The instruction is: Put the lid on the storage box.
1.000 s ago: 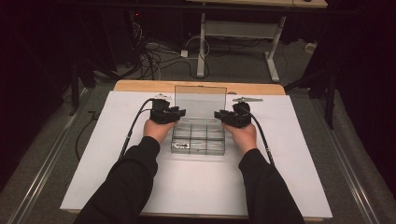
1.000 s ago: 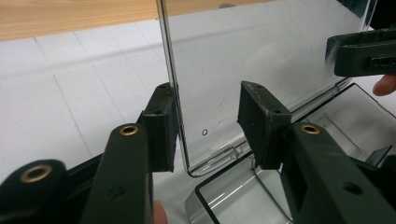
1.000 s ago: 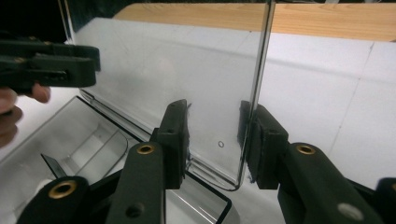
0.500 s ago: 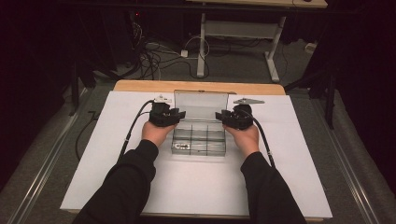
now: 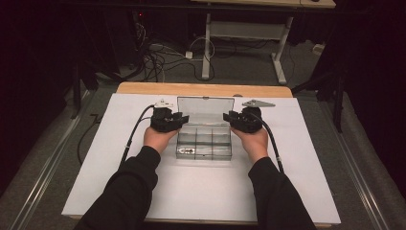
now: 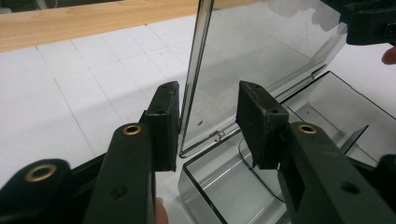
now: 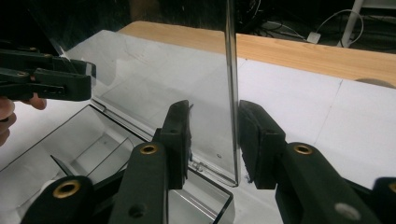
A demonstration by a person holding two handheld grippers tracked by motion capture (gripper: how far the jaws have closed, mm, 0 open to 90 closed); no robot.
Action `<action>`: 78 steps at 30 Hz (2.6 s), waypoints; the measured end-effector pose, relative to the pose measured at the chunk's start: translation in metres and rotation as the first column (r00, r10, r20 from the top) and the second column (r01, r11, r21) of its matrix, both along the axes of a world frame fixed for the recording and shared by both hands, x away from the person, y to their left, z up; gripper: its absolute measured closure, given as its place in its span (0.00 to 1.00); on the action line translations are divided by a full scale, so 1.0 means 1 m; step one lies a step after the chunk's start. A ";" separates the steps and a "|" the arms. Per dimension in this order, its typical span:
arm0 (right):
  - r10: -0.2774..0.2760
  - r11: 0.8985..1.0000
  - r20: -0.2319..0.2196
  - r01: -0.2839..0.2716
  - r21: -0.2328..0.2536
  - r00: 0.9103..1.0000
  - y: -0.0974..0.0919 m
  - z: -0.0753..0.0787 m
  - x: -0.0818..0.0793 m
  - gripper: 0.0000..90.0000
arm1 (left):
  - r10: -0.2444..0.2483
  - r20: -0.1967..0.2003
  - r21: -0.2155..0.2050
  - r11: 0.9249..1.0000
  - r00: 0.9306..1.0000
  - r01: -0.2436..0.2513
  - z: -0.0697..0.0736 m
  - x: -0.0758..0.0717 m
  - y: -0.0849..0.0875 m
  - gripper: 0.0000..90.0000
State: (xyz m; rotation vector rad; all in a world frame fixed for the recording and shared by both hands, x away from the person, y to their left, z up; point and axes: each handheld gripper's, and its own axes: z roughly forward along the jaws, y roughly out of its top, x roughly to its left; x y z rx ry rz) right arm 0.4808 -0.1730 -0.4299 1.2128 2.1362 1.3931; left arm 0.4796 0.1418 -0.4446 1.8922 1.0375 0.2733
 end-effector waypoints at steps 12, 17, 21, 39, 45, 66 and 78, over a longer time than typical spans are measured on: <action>-0.002 1.000 0.019 0.003 -0.019 1.000 -0.003 0.003 -0.012 0.74 | -0.003 0.018 -0.004 1.000 1.000 0.003 0.004 -0.006 0.001 0.63; -0.010 0.999 0.022 0.011 -0.032 1.000 -0.008 0.006 -0.018 0.72 | -0.004 0.028 -0.014 1.000 1.000 0.005 0.006 -0.010 0.003 0.63; -0.016 0.999 0.021 0.017 -0.037 1.000 -0.014 0.006 -0.025 0.72 | 0.000 0.036 -0.019 1.000 0.999 0.001 0.008 -0.013 0.006 0.63; 0.049 0.998 0.090 -0.046 -0.032 0.995 -0.008 0.010 -0.060 1.00 | 0.008 0.052 -0.025 1.000 0.999 -0.007 0.005 -0.027 0.016 0.63; 0.050 0.998 0.087 -0.048 -0.030 0.995 -0.007 0.007 -0.062 1.00 | -0.001 0.058 -0.005 1.000 0.998 0.002 0.002 -0.034 0.017 0.63; 0.063 0.997 0.077 -0.060 -0.041 0.995 -0.008 -0.011 -0.085 1.00 | -0.006 0.090 0.049 0.999 0.996 0.002 -0.017 -0.075 0.038 0.50; 0.062 0.997 0.049 -0.060 -0.038 0.997 -0.008 -0.027 -0.093 1.00 | -0.017 0.067 0.019 1.000 0.998 0.016 -0.031 -0.102 0.055 0.24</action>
